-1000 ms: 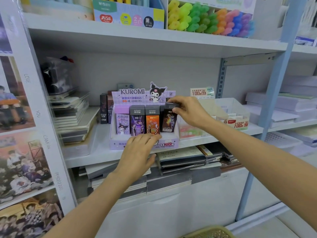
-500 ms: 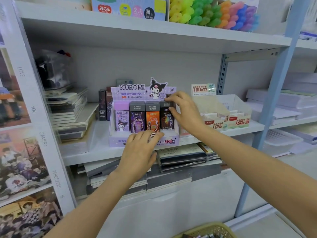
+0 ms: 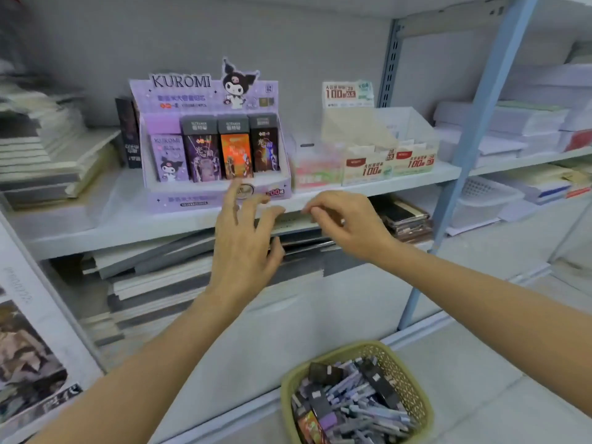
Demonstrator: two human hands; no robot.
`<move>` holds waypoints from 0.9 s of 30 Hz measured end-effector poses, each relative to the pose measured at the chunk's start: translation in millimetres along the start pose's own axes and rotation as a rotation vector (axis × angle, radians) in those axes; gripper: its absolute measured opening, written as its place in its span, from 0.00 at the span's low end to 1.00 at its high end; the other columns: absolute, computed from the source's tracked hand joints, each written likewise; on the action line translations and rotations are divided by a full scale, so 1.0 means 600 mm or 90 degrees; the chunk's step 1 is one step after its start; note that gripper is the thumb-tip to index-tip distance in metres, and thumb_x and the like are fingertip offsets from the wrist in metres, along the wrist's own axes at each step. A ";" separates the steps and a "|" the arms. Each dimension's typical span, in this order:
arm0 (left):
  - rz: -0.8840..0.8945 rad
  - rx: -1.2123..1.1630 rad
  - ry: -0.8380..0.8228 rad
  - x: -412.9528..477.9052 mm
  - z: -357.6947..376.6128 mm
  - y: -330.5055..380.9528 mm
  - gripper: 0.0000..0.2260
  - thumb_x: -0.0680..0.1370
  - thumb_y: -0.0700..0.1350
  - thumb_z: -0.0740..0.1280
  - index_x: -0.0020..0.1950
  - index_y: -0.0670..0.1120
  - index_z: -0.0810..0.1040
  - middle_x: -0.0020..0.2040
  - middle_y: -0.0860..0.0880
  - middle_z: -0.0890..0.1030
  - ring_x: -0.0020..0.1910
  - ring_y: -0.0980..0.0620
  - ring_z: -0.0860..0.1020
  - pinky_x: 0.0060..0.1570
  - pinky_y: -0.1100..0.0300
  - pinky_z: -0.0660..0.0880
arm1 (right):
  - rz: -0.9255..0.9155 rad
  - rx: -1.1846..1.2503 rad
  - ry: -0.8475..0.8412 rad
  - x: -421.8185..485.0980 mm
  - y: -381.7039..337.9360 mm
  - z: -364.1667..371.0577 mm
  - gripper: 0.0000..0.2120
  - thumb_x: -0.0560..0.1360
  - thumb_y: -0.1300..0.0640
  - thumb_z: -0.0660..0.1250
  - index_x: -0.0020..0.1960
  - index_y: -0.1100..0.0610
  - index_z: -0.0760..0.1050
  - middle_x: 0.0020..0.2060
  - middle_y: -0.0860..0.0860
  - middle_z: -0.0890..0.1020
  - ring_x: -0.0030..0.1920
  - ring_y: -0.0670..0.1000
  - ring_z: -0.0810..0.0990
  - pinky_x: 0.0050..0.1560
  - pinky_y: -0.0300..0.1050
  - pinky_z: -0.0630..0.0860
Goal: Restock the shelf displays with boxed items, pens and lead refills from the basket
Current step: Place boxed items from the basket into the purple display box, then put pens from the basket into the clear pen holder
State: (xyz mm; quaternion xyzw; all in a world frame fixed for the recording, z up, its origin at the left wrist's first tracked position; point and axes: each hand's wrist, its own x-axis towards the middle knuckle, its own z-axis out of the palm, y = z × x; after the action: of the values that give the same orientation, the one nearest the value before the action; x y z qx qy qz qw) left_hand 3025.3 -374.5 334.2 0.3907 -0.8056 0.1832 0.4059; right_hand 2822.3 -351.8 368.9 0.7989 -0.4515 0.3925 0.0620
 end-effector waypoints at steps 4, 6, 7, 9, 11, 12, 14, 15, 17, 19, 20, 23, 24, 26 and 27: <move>-0.130 0.019 0.050 -0.034 0.056 0.020 0.19 0.71 0.39 0.67 0.61 0.44 0.76 0.72 0.39 0.66 0.75 0.35 0.55 0.66 0.41 0.57 | 0.147 0.014 -0.137 -0.149 0.074 0.059 0.08 0.79 0.62 0.63 0.49 0.58 0.81 0.36 0.48 0.82 0.31 0.46 0.78 0.35 0.42 0.74; -0.095 0.027 0.070 -0.050 0.086 0.018 0.19 0.71 0.38 0.66 0.62 0.43 0.76 0.71 0.38 0.66 0.73 0.37 0.57 0.67 0.42 0.57 | 0.221 0.037 -0.182 -0.203 0.112 0.086 0.09 0.80 0.60 0.62 0.51 0.56 0.81 0.37 0.45 0.81 0.30 0.45 0.79 0.35 0.43 0.76; -0.049 0.017 0.068 -0.062 0.104 0.019 0.19 0.70 0.36 0.65 0.61 0.42 0.76 0.69 0.37 0.68 0.70 0.37 0.61 0.66 0.43 0.59 | 0.249 0.052 -0.205 -0.227 0.129 0.102 0.09 0.80 0.59 0.62 0.51 0.55 0.81 0.37 0.44 0.81 0.31 0.45 0.80 0.36 0.43 0.77; 0.048 -0.044 0.001 -0.094 0.141 0.034 0.17 0.68 0.32 0.66 0.57 0.39 0.78 0.61 0.38 0.75 0.61 0.36 0.70 0.58 0.43 0.68 | 0.287 0.062 -0.270 -0.272 0.161 0.136 0.08 0.80 0.58 0.62 0.52 0.54 0.80 0.40 0.45 0.82 0.33 0.45 0.80 0.39 0.45 0.77; 0.086 -0.149 -0.186 -0.146 0.188 0.060 0.13 0.69 0.31 0.68 0.52 0.40 0.80 0.52 0.42 0.80 0.53 0.39 0.76 0.51 0.47 0.72 | 0.338 0.051 -0.361 -0.328 0.193 0.177 0.08 0.80 0.55 0.62 0.54 0.53 0.79 0.46 0.47 0.83 0.38 0.47 0.80 0.44 0.48 0.78; 0.074 -0.197 -0.313 -0.179 0.214 0.074 0.11 0.71 0.33 0.67 0.51 0.42 0.80 0.50 0.44 0.80 0.52 0.41 0.77 0.50 0.49 0.72 | 0.361 0.031 -0.414 -0.360 0.209 0.198 0.08 0.80 0.54 0.62 0.55 0.52 0.78 0.47 0.48 0.82 0.41 0.48 0.79 0.46 0.49 0.78; 0.035 -0.235 -0.544 -0.255 0.268 0.097 0.09 0.76 0.39 0.64 0.55 0.45 0.79 0.52 0.46 0.79 0.54 0.44 0.75 0.52 0.53 0.69 | 0.405 0.005 -0.502 -0.431 0.232 0.235 0.09 0.80 0.54 0.62 0.57 0.53 0.77 0.46 0.49 0.82 0.43 0.50 0.78 0.47 0.48 0.78; 0.017 -0.240 -0.625 -0.296 0.291 0.105 0.09 0.77 0.41 0.63 0.56 0.46 0.78 0.53 0.47 0.78 0.55 0.46 0.75 0.51 0.55 0.68 | 0.438 0.018 -0.541 -0.463 0.236 0.248 0.09 0.80 0.55 0.62 0.58 0.55 0.76 0.46 0.51 0.81 0.43 0.51 0.78 0.47 0.47 0.76; -0.029 -0.269 -0.741 -0.376 0.333 0.122 0.09 0.78 0.43 0.63 0.57 0.47 0.77 0.55 0.48 0.78 0.56 0.49 0.74 0.51 0.58 0.68 | 0.499 0.033 -0.621 -0.523 0.244 0.279 0.13 0.79 0.56 0.64 0.62 0.57 0.72 0.53 0.55 0.78 0.50 0.54 0.77 0.48 0.46 0.72; -0.047 -0.269 -0.812 -0.444 0.365 0.135 0.11 0.78 0.45 0.63 0.60 0.47 0.75 0.58 0.49 0.77 0.60 0.49 0.73 0.55 0.59 0.68 | 0.532 -0.016 -0.692 -0.575 0.248 0.306 0.22 0.77 0.54 0.66 0.68 0.58 0.67 0.62 0.55 0.72 0.59 0.54 0.73 0.54 0.46 0.70; -0.035 -0.255 -0.834 -0.471 0.377 0.141 0.14 0.78 0.46 0.63 0.63 0.47 0.73 0.61 0.49 0.75 0.62 0.49 0.71 0.59 0.58 0.67 | 0.523 -0.067 -0.716 -0.596 0.249 0.316 0.24 0.77 0.53 0.67 0.69 0.58 0.65 0.64 0.56 0.69 0.62 0.55 0.71 0.56 0.48 0.71; -0.042 -0.221 -0.822 -0.521 0.402 0.156 0.21 0.79 0.51 0.61 0.71 0.50 0.68 0.68 0.52 0.70 0.68 0.51 0.67 0.65 0.58 0.61 | 0.469 -0.167 -0.726 -0.626 0.255 0.333 0.26 0.74 0.54 0.69 0.67 0.58 0.63 0.64 0.57 0.67 0.64 0.57 0.68 0.56 0.50 0.70; -0.053 -0.210 -0.802 -0.528 0.407 0.160 0.21 0.79 0.52 0.61 0.72 0.51 0.67 0.68 0.52 0.69 0.68 0.51 0.66 0.64 0.57 0.60 | 0.468 -0.163 -0.721 -0.631 0.260 0.336 0.26 0.74 0.54 0.70 0.67 0.59 0.63 0.64 0.57 0.68 0.63 0.58 0.68 0.57 0.49 0.69; -0.062 -0.196 -0.763 -0.536 0.416 0.165 0.20 0.79 0.53 0.60 0.71 0.53 0.68 0.65 0.52 0.69 0.66 0.51 0.66 0.63 0.57 0.60 | 0.475 -0.130 -0.728 -0.636 0.273 0.339 0.25 0.73 0.55 0.71 0.64 0.59 0.64 0.62 0.57 0.70 0.62 0.58 0.70 0.57 0.49 0.70; -0.063 -0.196 -0.750 -0.537 0.420 0.166 0.19 0.79 0.53 0.60 0.70 0.53 0.69 0.64 0.52 0.70 0.65 0.51 0.67 0.62 0.57 0.61 | 0.474 -0.109 -0.734 -0.636 0.279 0.339 0.24 0.72 0.56 0.71 0.62 0.60 0.65 0.60 0.57 0.71 0.61 0.57 0.72 0.56 0.49 0.71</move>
State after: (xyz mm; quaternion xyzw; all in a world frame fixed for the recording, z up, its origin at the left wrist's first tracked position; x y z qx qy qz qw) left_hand 2936.7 -311.1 -72.5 0.3997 -0.8929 -0.2015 -0.0480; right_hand 2701.4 -285.1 -73.8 0.6643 -0.6858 -0.1369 -0.2638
